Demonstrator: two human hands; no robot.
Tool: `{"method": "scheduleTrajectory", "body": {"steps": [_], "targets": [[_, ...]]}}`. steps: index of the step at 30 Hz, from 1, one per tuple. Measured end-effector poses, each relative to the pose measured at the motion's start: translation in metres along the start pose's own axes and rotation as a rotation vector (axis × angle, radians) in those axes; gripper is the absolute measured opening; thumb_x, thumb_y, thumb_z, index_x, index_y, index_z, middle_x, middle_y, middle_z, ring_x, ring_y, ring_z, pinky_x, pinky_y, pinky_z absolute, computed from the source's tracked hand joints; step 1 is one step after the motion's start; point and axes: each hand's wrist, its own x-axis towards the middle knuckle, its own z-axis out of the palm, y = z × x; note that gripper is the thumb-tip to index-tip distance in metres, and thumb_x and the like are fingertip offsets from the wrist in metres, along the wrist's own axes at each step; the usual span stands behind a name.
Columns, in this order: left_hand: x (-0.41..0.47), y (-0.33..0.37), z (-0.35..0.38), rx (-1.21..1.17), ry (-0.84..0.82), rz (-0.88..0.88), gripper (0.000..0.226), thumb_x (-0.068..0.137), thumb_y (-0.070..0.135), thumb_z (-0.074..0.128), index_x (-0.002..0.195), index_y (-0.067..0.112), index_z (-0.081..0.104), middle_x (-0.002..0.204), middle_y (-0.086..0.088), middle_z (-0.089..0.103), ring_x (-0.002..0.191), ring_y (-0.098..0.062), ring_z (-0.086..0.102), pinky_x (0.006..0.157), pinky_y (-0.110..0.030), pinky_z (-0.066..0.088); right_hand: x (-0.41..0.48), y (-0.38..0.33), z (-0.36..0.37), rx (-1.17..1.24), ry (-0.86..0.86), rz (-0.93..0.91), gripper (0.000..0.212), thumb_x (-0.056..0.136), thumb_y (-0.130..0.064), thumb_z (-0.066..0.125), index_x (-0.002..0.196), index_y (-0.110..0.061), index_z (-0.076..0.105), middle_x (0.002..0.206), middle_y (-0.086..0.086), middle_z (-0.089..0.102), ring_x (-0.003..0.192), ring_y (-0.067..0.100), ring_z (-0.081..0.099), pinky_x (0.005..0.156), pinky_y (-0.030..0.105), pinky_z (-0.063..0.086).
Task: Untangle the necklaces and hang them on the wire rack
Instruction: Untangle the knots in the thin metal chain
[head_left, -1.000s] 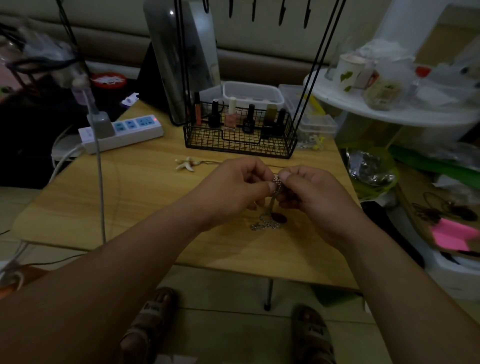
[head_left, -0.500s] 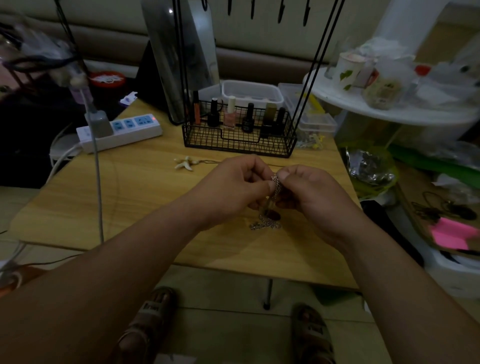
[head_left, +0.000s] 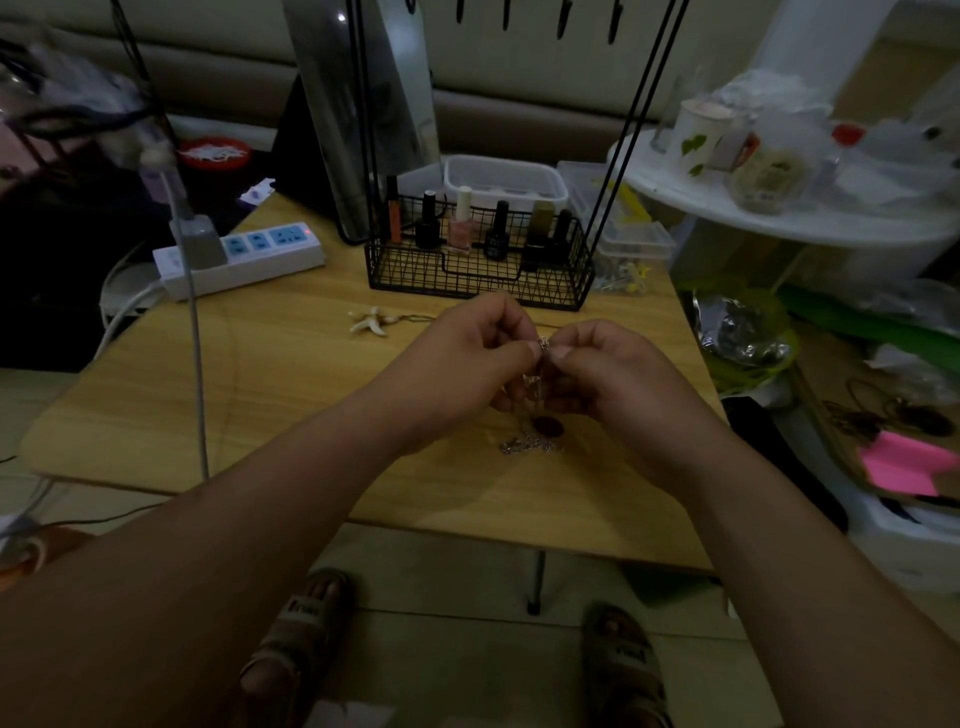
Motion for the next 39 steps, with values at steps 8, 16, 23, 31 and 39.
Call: {"method": "scheduleTrajectory", "body": {"steps": [8, 16, 23, 31, 39], "targets": [[0.002, -0.002, 0.001, 0.024, 0.020, 0.005, 0.012, 0.095, 0.007, 0.069, 0.092, 0.012, 0.059, 0.087, -0.013, 0.069, 0.074, -0.018, 0.070, 0.068, -0.031, 0.059, -0.001, -0.001, -0.003, -0.064, -0.018, -0.057, 0.008, 0.101, -0.010, 0.061, 0.104, -0.008, 0.067, 0.094, 0.014, 0.077, 0.087, 0.021, 0.074, 0.083, 0.036, 0.058], [0.000, 0.002, 0.001, -0.036, -0.021, -0.009, 0.012, 0.097, 0.002, 0.065, 0.109, 0.006, 0.065, 0.095, -0.020, 0.072, 0.077, -0.019, 0.071, 0.073, -0.033, 0.061, -0.001, -0.001, -0.005, -0.095, 0.039, -0.136, 0.007, 0.095, -0.009, 0.068, 0.096, -0.016, 0.069, 0.092, 0.005, 0.077, 0.087, 0.014, 0.074, 0.079, 0.032, 0.058], [-0.001, 0.004, 0.003, -0.014, -0.001, -0.029, 0.003, 0.100, 0.009, 0.065, 0.098, 0.010, 0.063, 0.088, -0.008, 0.069, 0.074, -0.019, 0.070, 0.071, -0.041, 0.062, -0.001, -0.001, -0.002, -0.102, 0.062, -0.094, 0.009, 0.100, -0.016, 0.060, 0.098, -0.016, 0.069, 0.098, 0.003, 0.076, 0.096, 0.014, 0.073, 0.084, 0.033, 0.059], [0.001, 0.006, 0.001, -0.079, -0.006, -0.092, 0.006, 0.098, 0.012, 0.065, 0.092, 0.015, 0.066, 0.081, -0.001, 0.066, 0.074, -0.017, 0.061, 0.070, -0.035, 0.053, 0.000, -0.002, 0.000, -0.004, -0.058, -0.008, 0.014, 0.103, -0.015, 0.053, 0.101, -0.011, 0.065, 0.095, 0.009, 0.076, 0.093, 0.023, 0.073, 0.082, 0.039, 0.057], [-0.001, 0.008, -0.001, -0.085, -0.043, -0.098, 0.009, 0.096, 0.007, 0.068, 0.098, 0.010, 0.060, 0.085, -0.010, 0.075, 0.072, -0.022, 0.071, 0.064, -0.034, 0.056, -0.001, 0.000, -0.004, -0.108, 0.053, -0.111, 0.011, 0.099, -0.014, 0.060, 0.091, -0.015, 0.067, 0.095, 0.010, 0.075, 0.096, 0.023, 0.072, 0.084, 0.038, 0.056]]}}
